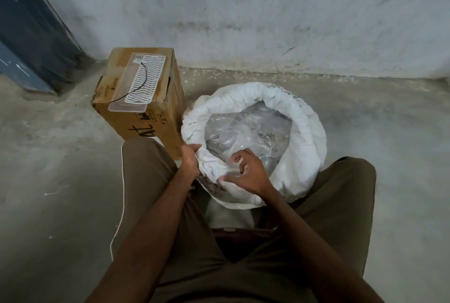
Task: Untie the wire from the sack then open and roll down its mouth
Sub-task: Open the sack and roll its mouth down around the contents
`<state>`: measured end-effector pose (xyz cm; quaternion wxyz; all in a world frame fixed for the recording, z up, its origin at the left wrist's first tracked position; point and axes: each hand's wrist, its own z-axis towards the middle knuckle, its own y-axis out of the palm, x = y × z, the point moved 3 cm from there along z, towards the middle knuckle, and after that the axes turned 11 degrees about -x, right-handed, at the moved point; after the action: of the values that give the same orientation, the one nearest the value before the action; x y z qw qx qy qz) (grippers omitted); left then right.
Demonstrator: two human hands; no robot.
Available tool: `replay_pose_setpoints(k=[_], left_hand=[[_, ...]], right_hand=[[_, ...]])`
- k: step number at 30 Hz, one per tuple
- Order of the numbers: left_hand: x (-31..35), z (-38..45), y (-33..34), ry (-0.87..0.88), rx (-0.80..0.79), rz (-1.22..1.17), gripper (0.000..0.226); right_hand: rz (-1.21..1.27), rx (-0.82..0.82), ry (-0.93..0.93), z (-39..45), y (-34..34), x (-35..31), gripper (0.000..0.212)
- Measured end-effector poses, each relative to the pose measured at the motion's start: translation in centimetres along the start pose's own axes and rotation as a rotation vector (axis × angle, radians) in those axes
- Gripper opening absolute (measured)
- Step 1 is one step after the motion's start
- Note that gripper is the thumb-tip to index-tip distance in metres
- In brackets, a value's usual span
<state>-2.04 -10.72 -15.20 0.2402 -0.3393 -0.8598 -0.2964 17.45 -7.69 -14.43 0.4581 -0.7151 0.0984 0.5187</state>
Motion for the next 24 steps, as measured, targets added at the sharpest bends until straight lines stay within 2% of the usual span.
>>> replay_pose_setpoints(k=[1,3,4,6,8,9,12,14,16,19,21,23,24], left_hand=[[0.5,0.0,0.2,0.028,0.014,0.046,0.058],[0.8,0.3,0.4,0.092,0.143,0.241,0.092],[0.8,0.5,0.5,0.124,0.203,0.399,0.107],[1.2,0.5,0.4,0.278,0.342,0.716,0.121],[2.2,0.2,1.0,0.488,0.51,1.058,0.116],[3.0,0.3,1.7,0.565,0.532,1.201,0.11],[5.9,1.1,4.6,0.716,0.432,1.483,0.087],[7.6,1.9,6.0,0.715,0.445,1.667,0.076],[8.9,2.9,6.4,0.642,0.469,1.794,0.069],[10.5,4.6,6.2,0.606,0.482,1.895,0.055],[11.5,5.7,5.9,0.596,0.422,1.9,0.04],[12.8,6.7,5.7,0.62,0.374,1.775,0.035],[13.6,6.7,5.8,0.646,0.349,1.615,0.036]], right_hand=[[-0.015,0.106,-0.011,-0.4,-0.8,0.2,0.038],[-0.141,0.341,-0.018,-0.8,-2.8,0.7,0.021],[-0.22,0.454,-0.014,-0.9,-3.9,0.8,0.017],[-0.414,0.603,0.03,-0.6,-6.2,0.9,0.021],[-0.621,0.652,0.162,0.3,-8.4,1.2,0.03],[-0.689,0.653,0.25,0.8,-9.3,1.3,0.037],[-0.705,0.6,0.505,2.2,-11.4,2.0,0.055],[-0.653,0.534,0.647,3.0,-12.4,3.0,0.057],[-0.499,0.455,0.666,3.7,-13.3,4.3,0.049],[-0.15,0.4,0.507,3.9,-14.4,5.6,0.043],[-0.075,0.411,0.457,4.0,-15.5,6.1,0.044],[-0.018,0.41,0.444,4.7,-17.0,6.5,0.038],[0.03,0.42,0.441,5.3,-17.9,6.7,0.033]])
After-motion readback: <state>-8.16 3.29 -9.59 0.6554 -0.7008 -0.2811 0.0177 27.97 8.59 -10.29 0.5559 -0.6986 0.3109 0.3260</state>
